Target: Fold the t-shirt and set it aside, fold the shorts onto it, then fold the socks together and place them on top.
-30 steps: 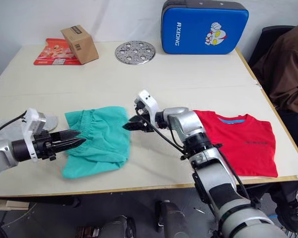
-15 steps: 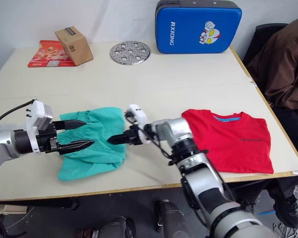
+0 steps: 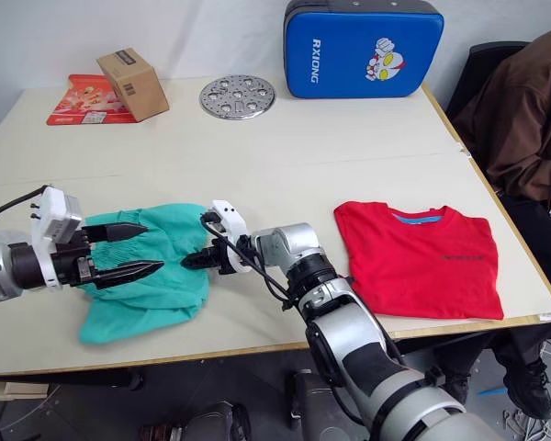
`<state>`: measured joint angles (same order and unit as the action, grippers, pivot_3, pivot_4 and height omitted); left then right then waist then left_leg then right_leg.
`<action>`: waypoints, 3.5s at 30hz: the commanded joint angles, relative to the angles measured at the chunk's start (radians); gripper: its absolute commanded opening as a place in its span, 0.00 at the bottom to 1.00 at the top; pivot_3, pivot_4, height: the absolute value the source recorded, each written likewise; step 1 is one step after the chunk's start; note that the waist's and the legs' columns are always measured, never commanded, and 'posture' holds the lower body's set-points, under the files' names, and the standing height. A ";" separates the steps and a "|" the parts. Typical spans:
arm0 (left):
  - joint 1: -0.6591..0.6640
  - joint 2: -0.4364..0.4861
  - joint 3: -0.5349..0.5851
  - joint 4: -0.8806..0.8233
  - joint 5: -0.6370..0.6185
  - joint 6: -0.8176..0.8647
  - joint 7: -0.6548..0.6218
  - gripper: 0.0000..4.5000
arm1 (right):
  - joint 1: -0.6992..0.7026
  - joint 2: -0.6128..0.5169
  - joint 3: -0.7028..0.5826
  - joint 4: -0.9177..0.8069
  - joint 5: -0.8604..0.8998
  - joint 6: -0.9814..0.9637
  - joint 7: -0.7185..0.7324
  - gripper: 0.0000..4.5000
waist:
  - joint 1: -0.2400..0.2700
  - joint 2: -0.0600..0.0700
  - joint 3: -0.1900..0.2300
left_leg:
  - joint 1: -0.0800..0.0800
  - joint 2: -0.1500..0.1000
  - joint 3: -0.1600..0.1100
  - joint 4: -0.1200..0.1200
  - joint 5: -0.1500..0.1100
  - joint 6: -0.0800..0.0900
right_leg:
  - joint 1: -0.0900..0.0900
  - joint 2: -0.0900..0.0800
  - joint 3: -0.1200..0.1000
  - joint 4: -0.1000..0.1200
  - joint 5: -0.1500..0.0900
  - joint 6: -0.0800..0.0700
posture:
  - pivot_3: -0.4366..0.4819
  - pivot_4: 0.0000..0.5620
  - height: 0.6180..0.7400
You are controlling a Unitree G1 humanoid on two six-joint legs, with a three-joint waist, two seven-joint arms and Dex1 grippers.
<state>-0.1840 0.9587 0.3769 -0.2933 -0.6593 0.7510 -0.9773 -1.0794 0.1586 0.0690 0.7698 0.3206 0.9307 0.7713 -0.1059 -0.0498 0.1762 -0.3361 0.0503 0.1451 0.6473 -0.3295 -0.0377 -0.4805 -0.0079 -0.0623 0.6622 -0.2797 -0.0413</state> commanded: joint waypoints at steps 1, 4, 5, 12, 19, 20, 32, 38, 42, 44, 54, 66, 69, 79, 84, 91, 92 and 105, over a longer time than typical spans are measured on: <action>-0.078 -0.019 0.016 0.005 -0.111 0.052 -0.014 1.00 | -0.012 -0.029 -0.035 -0.168 0.076 0.101 0.017 0.01 | 0.006 0.000 0.000 | 0.000 0.000 0.000 0.000 0.000 0.000 | 0.000 0.000 0.000 0.000 0.000 0.000 | 0.48 0.27 1.00; -0.205 -0.059 0.018 0.032 -0.245 0.150 0.005 1.00 | 0.018 -0.096 -0.024 -0.366 0.125 0.214 0.020 0.01 | 0.023 0.000 0.000 | -0.001 0.000 -0.001 0.001 0.000 0.000 | 0.000 0.000 0.000 0.000 0.000 0.000 | 0.48 0.27 1.00; -0.246 -0.069 0.001 0.038 -0.273 0.168 -0.003 1.00 | 0.039 -0.133 -0.031 -0.457 0.150 0.272 0.013 0.01 | 0.025 0.000 0.000 | -0.002 0.000 -0.001 0.001 0.000 0.000 | 0.000 0.000 0.000 -0.001 0.000 0.000 | 0.48 0.27 1.00; -0.362 -0.123 -0.163 0.071 -0.242 0.141 -0.068 1.00 | 0.153 -0.431 -0.131 -0.928 0.267 0.610 -0.052 0.01 | 0.038 0.000 0.000 | -0.001 -0.001 0.000 0.001 0.000 0.001 | 0.000 -0.001 0.000 -0.002 0.000 0.001 | 0.48 0.27 1.00; -0.425 -0.193 -0.290 0.135 -0.176 0.068 -0.138 1.00 | 0.300 -0.958 -0.316 -1.116 0.354 0.664 0.036 0.01 | 0.053 0.002 0.002 | -0.001 -0.002 -0.001 0.000 0.000 0.000 | 0.001 0.001 0.000 -0.002 0.000 0.002 | 0.48 0.27 1.00; -0.434 -0.199 -0.300 0.147 -0.169 0.061 -0.145 1.00 | 0.329 -1.042 -0.332 -1.123 0.352 0.640 0.057 0.01 | 0.054 0.003 0.002 | -0.001 -0.002 -0.001 0.000 0.000 0.000 | 0.001 0.001 0.001 -0.003 0.000 0.002 | 0.48 0.27 1.00; -0.498 -0.264 -0.404 0.216 -0.068 -0.027 -0.219 1.00 | 0.904 -1.284 -0.472 -0.958 0.118 0.104 0.063 0.01 | 0.058 -0.001 0.005 | 0.001 -0.002 -0.005 -0.001 0.000 0.002 | 0.014 0.004 0.001 -0.013 -0.001 0.015 | 0.48 0.27 1.00; -0.488 -0.280 -0.404 0.202 -0.045 -0.039 -0.215 1.00 | 1.006 -1.122 -0.549 -0.978 0.054 -0.080 -0.069 0.23 | 0.066 0.000 0.006 | 0.001 -0.002 -0.004 -0.001 0.000 0.002 | 0.015 0.004 0.001 -0.013 -0.001 0.016 | 0.48 0.27 1.00; -0.458 -0.252 -0.366 0.201 -0.035 -0.039 -0.195 1.00 | 0.977 -1.085 -0.670 -1.040 0.105 -0.099 -0.089 0.53 | 0.069 0.002 0.006 | 0.002 -0.002 -0.004 -0.001 0.000 0.002 | 0.015 0.004 0.001 -0.012 -0.001 0.016 | 0.48 0.27 1.00; -0.435 -0.230 -0.344 0.208 -0.018 -0.051 -0.180 1.00 | 0.944 -1.097 -0.696 -1.058 0.121 -0.109 -0.089 0.69 | 0.066 0.002 0.006 | 0.002 -0.002 -0.004 -0.001 0.000 0.001 | 0.015 0.004 0.001 -0.012 -0.001 0.016 | 0.48 0.27 1.00; -0.224 -0.087 -0.198 0.307 0.238 -0.197 0.072 1.00 | 0.609 -0.910 -0.510 -1.304 0.578 0.143 -0.137 0.99 | 0.050 0.002 0.007 | 0.004 0.000 -0.004 -0.003 0.000 0.001 | 0.015 0.005 0.002 -0.011 0.000 0.015 | 0.48 0.27 1.00; -0.099 0.084 -0.073 0.680 0.426 -0.402 0.149 1.00 | 0.644 -0.803 -0.327 -1.397 0.756 0.155 -0.217 0.99 | 0.077 0.001 0.007 | -0.001 -0.003 0.000 0.001 -0.008 0.013 | 0.006 -0.002 0.000 -0.013 0.002 0.012 | 0.48 0.27 1.00; -0.161 0.098 -0.107 0.818 0.455 -0.425 0.129 1.00 | 0.634 -0.805 -0.317 -1.375 0.764 0.148 -0.215 0.99 | 0.080 0.001 0.007 | 0.000 -0.003 0.000 0.001 -0.008 0.014 | 0.006 -0.002 0.000 -0.013 0.002 0.012 | 0.48 0.27 1.00; -0.265 0.093 -0.160 1.030 0.483 -0.414 0.048 0.58 | 0.645 -0.847 -0.273 -1.385 0.745 0.103 -0.169 1.00 | 0.075 0.000 0.006 | 0.000 -0.002 0.002 0.002 -0.007 0.012 | 0.004 -0.002 0.000 -0.008 0.002 0.012 | 0.48 0.27 1.00; -0.352 0.053 -0.116 1.109 0.437 -0.284 0.096 0.21 | 0.641 -0.879 -0.276 -1.391 0.765 0.091 -0.151 1.00 | 0.077 -0.001 0.006 | 0.000 -0.003 0.002 0.003 -0.007 0.011 | 0.005 -0.002 0.000 -0.007 0.003 0.012 | 0.48 0.27 1.00; -0.294 0.029 -0.074 0.923 0.363 -0.108 0.095 0.00 | 0.652 -0.908 -0.266 -1.405 0.749 0.053 -0.112 1.00 | 0.077 -0.001 0.006 | 0.000 -0.003 0.002 0.004 -0.007 0.011 | 0.004 -0.002 0.000 -0.006 0.003 0.011 | 0.48 0.27 1.00; -0.269 0.019 -0.061 0.850 0.338 -0.055 0.100 0.00 | 0.658 -0.913 -0.262 -1.407 0.742 0.046 -0.103 1.00 | 0.077 -0.001 0.006 | 0.000 -0.003 0.002 0.004 -0.007 0.011 | 0.004 -0.002 0.001 -0.006 0.002 0.011 | 0.48 0.27 1.00; -0.274 -0.340 -0.087 0.005 -0.006 0.618 0.378 0.00 | 0.693 -0.928 -0.213 -1.403 0.691 -0.007 -0.057 1.00 | 0.076 -0.002 0.005 | 0.001 -0.003 0.001 0.008 -0.007 0.010 | 0.006 -0.001 0.002 -0.004 0.003 0.012 | 0.48 0.27 1.00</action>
<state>-0.4339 0.6380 0.3068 -0.2294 -0.6372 1.3210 -0.6371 -0.3843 -0.7651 -0.1479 -0.6048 1.0147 0.9413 0.7047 -0.0294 -0.0517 0.1814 -0.3353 0.0473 0.1459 0.6551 -0.3363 -0.0284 -0.4739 -0.0090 -0.0600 0.6579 -0.2772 -0.0296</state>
